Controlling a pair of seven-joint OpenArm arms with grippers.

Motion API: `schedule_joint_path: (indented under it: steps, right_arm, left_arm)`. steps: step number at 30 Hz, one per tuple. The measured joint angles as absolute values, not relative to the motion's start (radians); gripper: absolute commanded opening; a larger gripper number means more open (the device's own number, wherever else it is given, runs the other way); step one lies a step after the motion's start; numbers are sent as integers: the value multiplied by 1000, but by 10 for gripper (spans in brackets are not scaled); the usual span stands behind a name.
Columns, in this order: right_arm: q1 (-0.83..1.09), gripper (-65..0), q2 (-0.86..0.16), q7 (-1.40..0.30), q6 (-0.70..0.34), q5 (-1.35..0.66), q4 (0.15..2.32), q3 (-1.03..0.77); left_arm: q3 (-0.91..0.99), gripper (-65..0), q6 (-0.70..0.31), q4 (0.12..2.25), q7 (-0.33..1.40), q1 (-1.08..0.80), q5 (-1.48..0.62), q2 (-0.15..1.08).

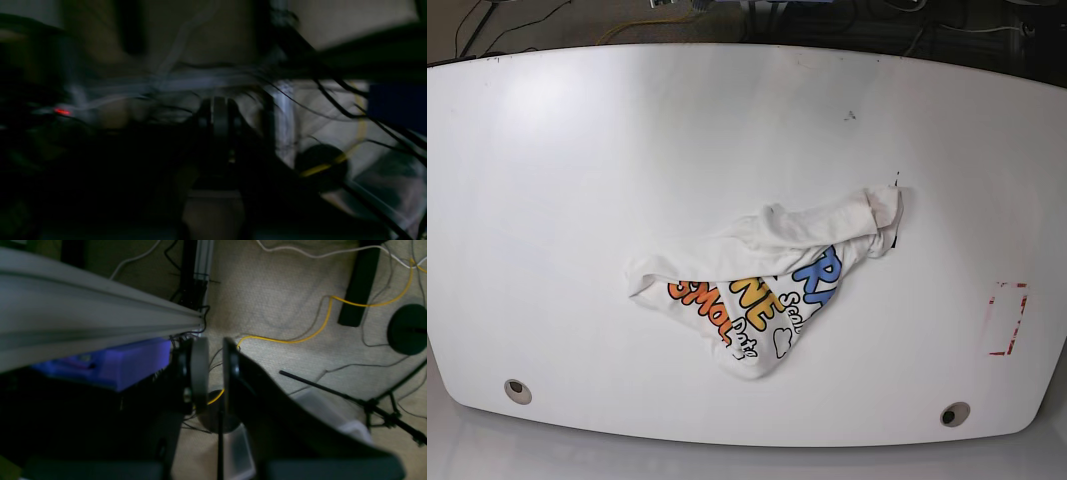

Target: Layout the t-shirt on the table in an organized manner, then fold the t-shirt properly

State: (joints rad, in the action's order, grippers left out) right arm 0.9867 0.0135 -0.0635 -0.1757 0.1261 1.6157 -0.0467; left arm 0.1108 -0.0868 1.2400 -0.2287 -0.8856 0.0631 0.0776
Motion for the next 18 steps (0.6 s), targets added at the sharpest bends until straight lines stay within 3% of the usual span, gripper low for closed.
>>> schedule_joint_path:
  steps: [11, 18]
  right_arm:
    - [1156, -575, 13, -72, -179, 69, 1836, -51]
    - [1225, -577, 17, -66, -174, -47, 1945, -145]
  left_arm:
    - [109, -649, -100, 1541, -220, -1077, 63, 75]
    - [115, -650, -96, 1715, -221, -1168, 64, 78]
